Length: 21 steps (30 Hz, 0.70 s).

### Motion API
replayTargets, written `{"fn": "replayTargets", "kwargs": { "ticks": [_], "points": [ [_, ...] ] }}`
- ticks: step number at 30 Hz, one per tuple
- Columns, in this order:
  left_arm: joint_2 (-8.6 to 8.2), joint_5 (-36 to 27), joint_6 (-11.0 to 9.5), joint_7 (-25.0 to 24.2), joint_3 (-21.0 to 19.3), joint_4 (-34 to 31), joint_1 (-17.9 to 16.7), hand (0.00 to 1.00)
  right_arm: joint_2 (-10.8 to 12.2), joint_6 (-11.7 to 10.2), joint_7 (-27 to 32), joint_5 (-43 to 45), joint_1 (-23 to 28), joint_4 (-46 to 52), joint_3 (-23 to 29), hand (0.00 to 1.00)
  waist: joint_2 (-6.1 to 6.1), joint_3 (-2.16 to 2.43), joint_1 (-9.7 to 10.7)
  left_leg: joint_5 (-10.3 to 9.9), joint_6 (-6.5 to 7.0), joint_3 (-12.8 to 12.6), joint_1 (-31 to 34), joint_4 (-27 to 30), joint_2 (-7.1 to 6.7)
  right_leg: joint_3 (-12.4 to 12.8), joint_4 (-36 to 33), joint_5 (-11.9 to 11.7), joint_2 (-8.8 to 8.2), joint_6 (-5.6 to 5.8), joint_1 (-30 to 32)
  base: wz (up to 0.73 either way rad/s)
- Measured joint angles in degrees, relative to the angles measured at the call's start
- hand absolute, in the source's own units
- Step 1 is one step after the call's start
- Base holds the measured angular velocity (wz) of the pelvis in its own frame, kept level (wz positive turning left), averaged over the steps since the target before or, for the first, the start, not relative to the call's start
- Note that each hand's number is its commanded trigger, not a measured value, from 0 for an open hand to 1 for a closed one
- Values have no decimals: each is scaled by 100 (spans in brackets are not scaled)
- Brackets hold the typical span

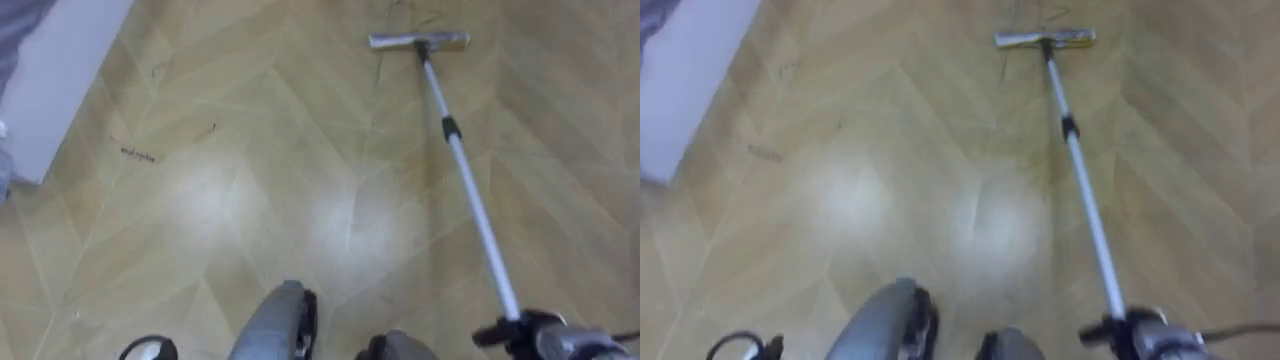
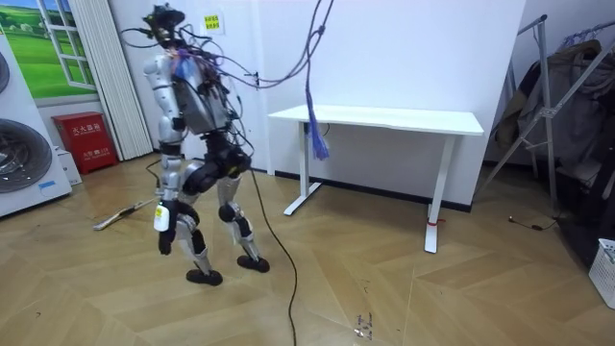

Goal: Mop floor

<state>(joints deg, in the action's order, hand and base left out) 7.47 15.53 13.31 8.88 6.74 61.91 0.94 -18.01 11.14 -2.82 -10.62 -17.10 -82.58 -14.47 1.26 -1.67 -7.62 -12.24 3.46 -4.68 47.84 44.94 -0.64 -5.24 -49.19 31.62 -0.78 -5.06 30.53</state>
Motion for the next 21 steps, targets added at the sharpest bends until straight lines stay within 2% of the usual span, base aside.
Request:
{"fn": "replayTargets", "kwargs": {
  "ticks": [1,2,3,4,5,6,7,8,9,10,11,12,13,14,15,16,17,18,19,20,21],
  "points": [
    [-28,30,-5,-67,2,-2,-30,0,-62,-5,7,0,289,-103,-1,100,-47,26,18,-93,190,1,-120,-13,-121,96,15,8,-42,60,-142,47],
    [-33,37,-5,-68,0,-13,-29,0,-77,-5,14,-1,430,-186,-2,100,-63,34,17,-177,234,-30,-199,-14,-178,129,-94,-15,-104,111,-156,34],
    [-42,42,-8,-62,-3,-34,-23,0,-109,-1,42,4,739,-296,-18,100,-113,61,59,-333,304,-53,-362,-6,-304,110,-499,-184,-257,383,-111,27],
    [-43,29,-21,-46,-20,-36,-33,0,-122,2,84,1,1100,-301,-12,100,-217,127,153,-480,365,-35,-520,0,-401,59,-912,-488,-392,541,-36,26],
    [-44,26,-46,-38,-33,-28,-37,0,-115,2,111,1,1256,-301,-10,100,-285,133,205,-548,394,-23,-635,-23,-437,45,-1080,-661,-424,566,-3,17],
    [-40,26,-113,-28,-37,-54,-67,0,-84,2,163,-21,1531,-299,-6,100,-413,157,311,-674,415,36,-841,-104,-469,142,-1421,-1061,-402,635,89,0],
    [-22,24,-140,0,-44,-107,-61,0,-6,2,206,-78,1751,-296,0,100,-488,186,392,-741,433,46,-1013,-242,-505,325,-1574,-1142,-376,653,309,-6],
    [-21,20,-149,36,-48,-151,-56,0,29,3,223,-96,1827,-280,6,100,-535,181,435,-760,437,46,-1073,-301,-506,388,-1585,-1118,-357,659,459,-10],
    [-17,-44,-197,103,-39,-196,-46,0,102,4,258,-122,1940,-227,27,100,-612,153,495,-770,438,47,-1190,-416,-505,487,-1494,-1053,-346,634,786,-7],
    [-24,-162,-219,168,-24,-209,-47,0,204,16,305,-132,1980,-226,66,100,-642,141,626,-776,429,47,-1324,-555,-506,524,-1129,-1043,-390,634,1071,-6],
    [-31,-235,-220,186,-17,-214,-50,0,256,17,325,-134,2005,-223,72,100,-637,140,665,-780,421,47,-1413,-645,-506,499,-855,-1046,-439,631,1153,-10],
    [-35,-281,-221,180,-3,-232,-76,0,367,59,337,-146,2030,-222,92,100,-620,129,691,-799,373,46,-1638,-825,-504,453,-58,-1126,-527,592,1210,-10],
    [-31,-283,-219,180,-4,-240,-120,0,434,173,300,-122,2036,-215,141,100,-593,128,714,-884,294,51,-1804,-891,-491,428,735,-1424,-518,570,1181,-8],
    [-36,-278,-212,177,-8,-208,-122,0,447,231,282,-102,2043,-200,163,100,-599,116,716,-943,251,76,-1878,-886,-464,366,829,-1653,-521,551,1157,-10],
    [-37,-275,-214,174,-7,-107,-167,0,448,326,263,-16,2022,-178,248,100,-614,128,648,-1044,134,128,-1986,-855,-353,234,948,-1773,-465,430,995,-22],
    [-16,-274,-197,174,-84,2,-186,0,445,407,275,103,1918,-124,349,100,-646,142,542,-1104,28,191,-2065,-757,-266,178,979,-1777,-337,324,869,-21],
    [-1,-274,-164,177,-131,6,-220,0,437,444,284,137,1849,-120,387,100,-649,143,537,-1117,4,202,-2074,-668,-234,140,942,-1734,-306,287,820,-4],
    [53,-326,-108,190,-151,6,-276,0,398,517,304,174,1646,-132,456,100,-619,123,521,-1135,-39,178,-2032,-332,-185,51,789,-1568,-306,211,758,14],
    [117,-448,-62,199,-148,19,-331,0,320,571,324,205,1372,-188,462,100,-543,82,463,-1102,-99,173,-1878,213,-134,39,558,-1337,-307,151,733,14],
    [143,-542,-48,211,-135,11,-351,0,255,585,340,199,1231,-203,459,100,-516,67,415,-1051,-180,166,-1728,574,-82,30,442,-1238,-285,125,737,4],
    [215,-714,-21,227,-88,-15,-381,0,99,585,364,201,927,-208,454,100,-493,51,296,-848,-368,167,-1423,1317,9,37,164,-1011,-240,65,754,-6]
  ]
}}
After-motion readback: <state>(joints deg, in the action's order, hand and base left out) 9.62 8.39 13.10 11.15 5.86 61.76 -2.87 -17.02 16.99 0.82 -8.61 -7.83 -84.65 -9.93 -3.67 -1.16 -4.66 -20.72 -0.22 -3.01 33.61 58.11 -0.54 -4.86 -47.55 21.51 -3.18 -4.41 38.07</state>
